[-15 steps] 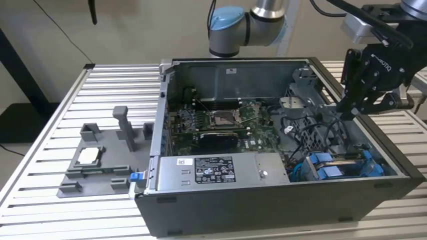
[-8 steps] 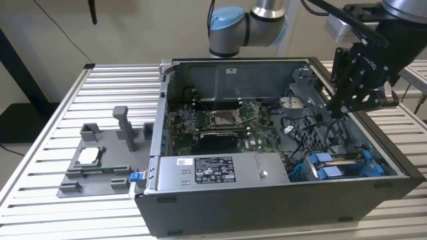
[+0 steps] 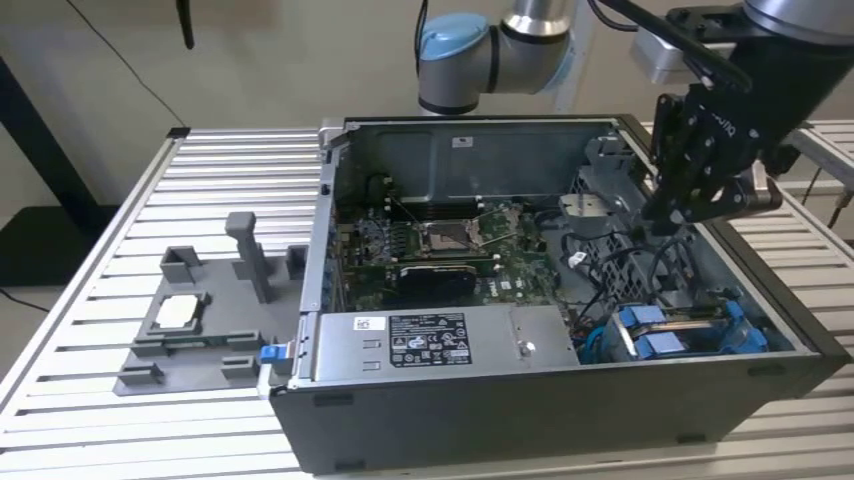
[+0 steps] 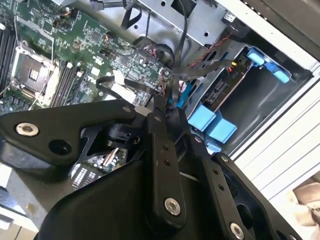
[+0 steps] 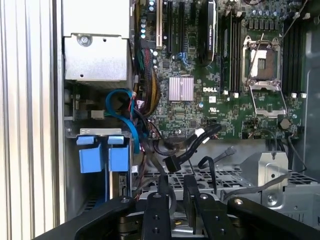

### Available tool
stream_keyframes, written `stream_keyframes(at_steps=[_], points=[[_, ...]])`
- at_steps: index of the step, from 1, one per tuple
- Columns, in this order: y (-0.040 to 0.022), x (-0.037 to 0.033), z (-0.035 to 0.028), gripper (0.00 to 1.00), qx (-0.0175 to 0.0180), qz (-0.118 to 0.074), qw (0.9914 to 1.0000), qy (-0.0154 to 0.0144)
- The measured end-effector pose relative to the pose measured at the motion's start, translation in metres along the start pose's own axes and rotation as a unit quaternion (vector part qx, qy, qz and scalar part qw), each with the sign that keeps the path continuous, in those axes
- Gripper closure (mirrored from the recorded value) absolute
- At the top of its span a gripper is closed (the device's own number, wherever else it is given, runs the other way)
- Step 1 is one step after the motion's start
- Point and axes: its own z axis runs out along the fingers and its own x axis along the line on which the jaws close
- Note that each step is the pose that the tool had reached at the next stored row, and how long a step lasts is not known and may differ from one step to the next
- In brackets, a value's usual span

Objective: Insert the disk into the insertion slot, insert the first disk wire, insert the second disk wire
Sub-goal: 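Insert the second disk wire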

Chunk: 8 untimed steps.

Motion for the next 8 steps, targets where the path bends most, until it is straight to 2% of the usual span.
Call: stream_keyframes(at_steps=[4, 8], points=[[0.0035, -0.0027, 0.0004, 0.73, 0.0018, -0.005, 0.99999, 0.0024], [0.0075, -0.0037, 0.0006, 0.73, 0.002, -0.01, 0.99993, 0.0064]])
